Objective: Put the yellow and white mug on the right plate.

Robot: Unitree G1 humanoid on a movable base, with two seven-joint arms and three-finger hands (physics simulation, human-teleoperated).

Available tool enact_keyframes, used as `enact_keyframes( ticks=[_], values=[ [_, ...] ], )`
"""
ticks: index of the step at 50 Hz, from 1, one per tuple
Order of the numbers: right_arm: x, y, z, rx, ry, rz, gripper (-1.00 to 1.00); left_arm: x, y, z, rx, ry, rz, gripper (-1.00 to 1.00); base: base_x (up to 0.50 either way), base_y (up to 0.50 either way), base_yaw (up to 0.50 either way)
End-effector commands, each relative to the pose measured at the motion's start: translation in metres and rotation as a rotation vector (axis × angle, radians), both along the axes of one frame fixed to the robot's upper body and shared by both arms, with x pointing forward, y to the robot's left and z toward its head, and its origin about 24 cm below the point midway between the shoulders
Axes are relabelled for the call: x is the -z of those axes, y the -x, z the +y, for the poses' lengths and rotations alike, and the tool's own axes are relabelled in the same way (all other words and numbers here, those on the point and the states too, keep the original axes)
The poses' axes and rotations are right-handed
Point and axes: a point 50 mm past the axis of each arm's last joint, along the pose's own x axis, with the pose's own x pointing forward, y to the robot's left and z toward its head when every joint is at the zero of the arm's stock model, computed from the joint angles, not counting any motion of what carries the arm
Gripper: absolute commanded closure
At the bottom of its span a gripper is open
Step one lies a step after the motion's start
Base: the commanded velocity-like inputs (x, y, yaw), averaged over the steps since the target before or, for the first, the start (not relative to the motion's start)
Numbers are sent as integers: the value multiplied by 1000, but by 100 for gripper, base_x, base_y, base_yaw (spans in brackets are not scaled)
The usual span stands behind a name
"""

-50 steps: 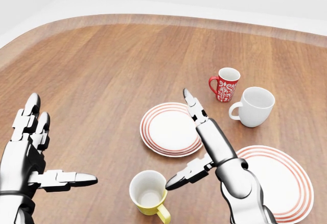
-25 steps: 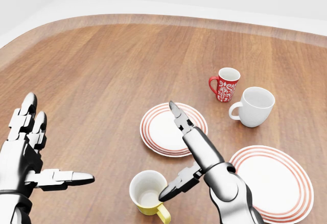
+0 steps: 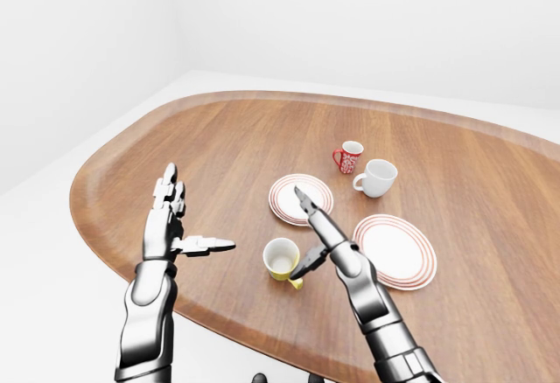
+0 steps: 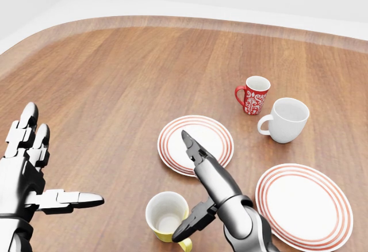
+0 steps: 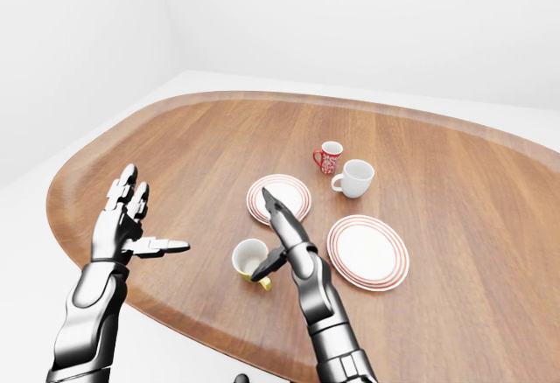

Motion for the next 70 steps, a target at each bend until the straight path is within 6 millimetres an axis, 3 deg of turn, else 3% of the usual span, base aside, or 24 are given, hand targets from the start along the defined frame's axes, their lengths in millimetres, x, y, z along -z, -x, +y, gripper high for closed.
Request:
enact_keyframes(
  ticks=[1, 23, 70],
  values=[
    [11, 1, 5, 14, 24, 25, -100, -1, 1, -1, 4, 0, -7, -100, 0, 0, 0],
    [29, -15, 7, 60, 91, 64, -100, -1, 1, -1, 7, 1, -5, -100, 0, 0, 0],
    [38, -25, 23, 38, 161, 68, -100, -3, 2, -2, 12, 4, -13, -100, 0, 0, 0]
  ],
)
